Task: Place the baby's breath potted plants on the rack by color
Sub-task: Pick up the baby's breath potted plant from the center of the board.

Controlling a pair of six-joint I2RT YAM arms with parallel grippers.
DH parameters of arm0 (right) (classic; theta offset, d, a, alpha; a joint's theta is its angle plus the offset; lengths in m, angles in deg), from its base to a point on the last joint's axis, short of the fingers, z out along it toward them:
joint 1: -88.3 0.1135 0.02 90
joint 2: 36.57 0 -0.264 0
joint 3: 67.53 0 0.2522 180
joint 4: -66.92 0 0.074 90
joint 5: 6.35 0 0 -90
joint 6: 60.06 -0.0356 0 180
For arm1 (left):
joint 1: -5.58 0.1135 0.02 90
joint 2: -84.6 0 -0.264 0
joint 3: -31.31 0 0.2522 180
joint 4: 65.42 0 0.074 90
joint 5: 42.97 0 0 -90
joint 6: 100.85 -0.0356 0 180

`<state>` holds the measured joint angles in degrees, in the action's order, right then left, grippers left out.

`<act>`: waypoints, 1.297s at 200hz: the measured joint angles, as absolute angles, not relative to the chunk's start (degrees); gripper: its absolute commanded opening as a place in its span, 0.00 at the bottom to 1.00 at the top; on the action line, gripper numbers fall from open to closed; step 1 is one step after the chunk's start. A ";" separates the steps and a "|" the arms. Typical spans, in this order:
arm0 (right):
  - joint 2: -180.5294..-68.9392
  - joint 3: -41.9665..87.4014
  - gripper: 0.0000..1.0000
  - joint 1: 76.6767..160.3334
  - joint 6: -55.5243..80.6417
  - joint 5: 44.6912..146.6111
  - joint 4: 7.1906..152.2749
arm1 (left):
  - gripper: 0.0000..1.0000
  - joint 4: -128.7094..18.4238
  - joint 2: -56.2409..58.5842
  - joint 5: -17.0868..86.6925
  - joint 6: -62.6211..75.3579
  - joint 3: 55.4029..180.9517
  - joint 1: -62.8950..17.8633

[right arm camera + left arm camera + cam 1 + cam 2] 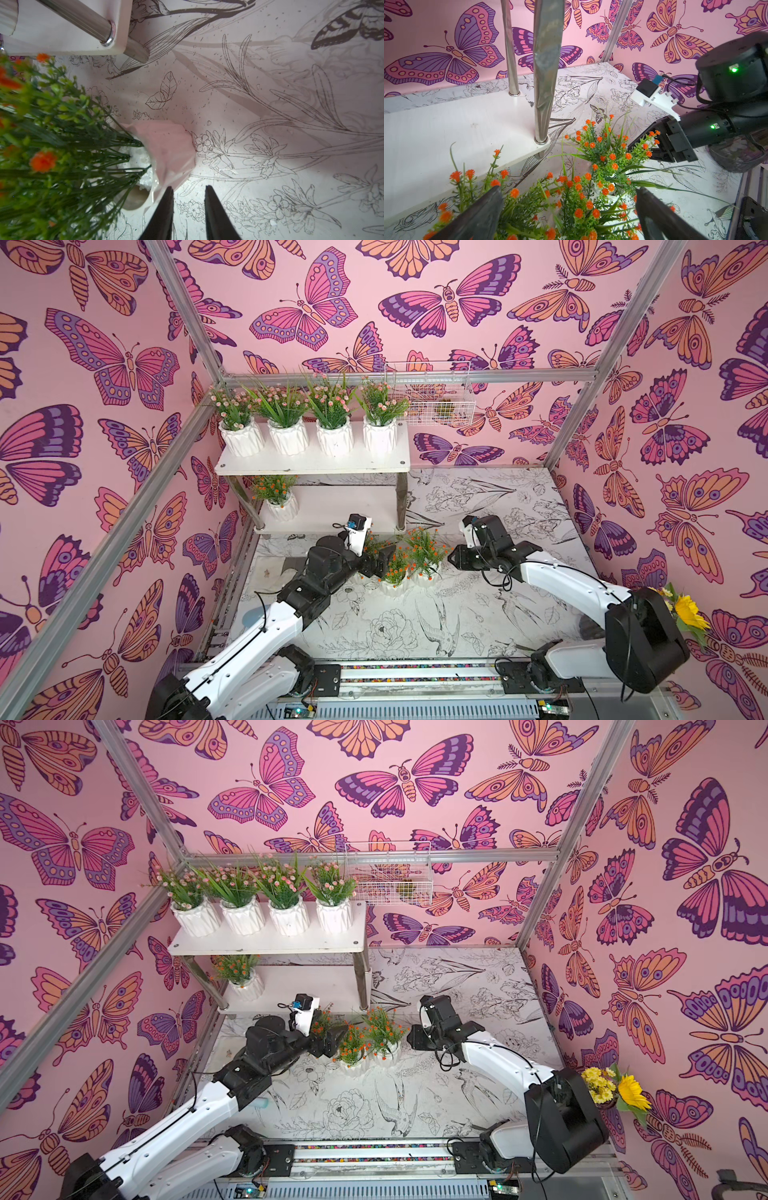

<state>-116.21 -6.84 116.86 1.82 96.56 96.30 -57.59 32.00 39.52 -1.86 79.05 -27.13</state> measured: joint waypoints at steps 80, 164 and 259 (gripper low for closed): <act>-120.62 -3.73 0.27 119.61 1.82 95.77 95.86 | 1.00 -57.62 31.61 39.52 -3.17 79.05 -27.83; -123.07 -1.31 0.23 121.78 1.85 93.70 95.95 | 1.00 -57.59 31.59 40.25 -3.37 79.05 -27.98; -125.17 0.62 0.19 123.11 2.06 91.20 97.00 | 1.00 -57.59 31.46 40.64 -3.58 79.05 -28.20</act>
<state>-125.17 0.62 123.11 2.06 91.20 97.00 -57.59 31.46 40.64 -3.58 79.05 -28.20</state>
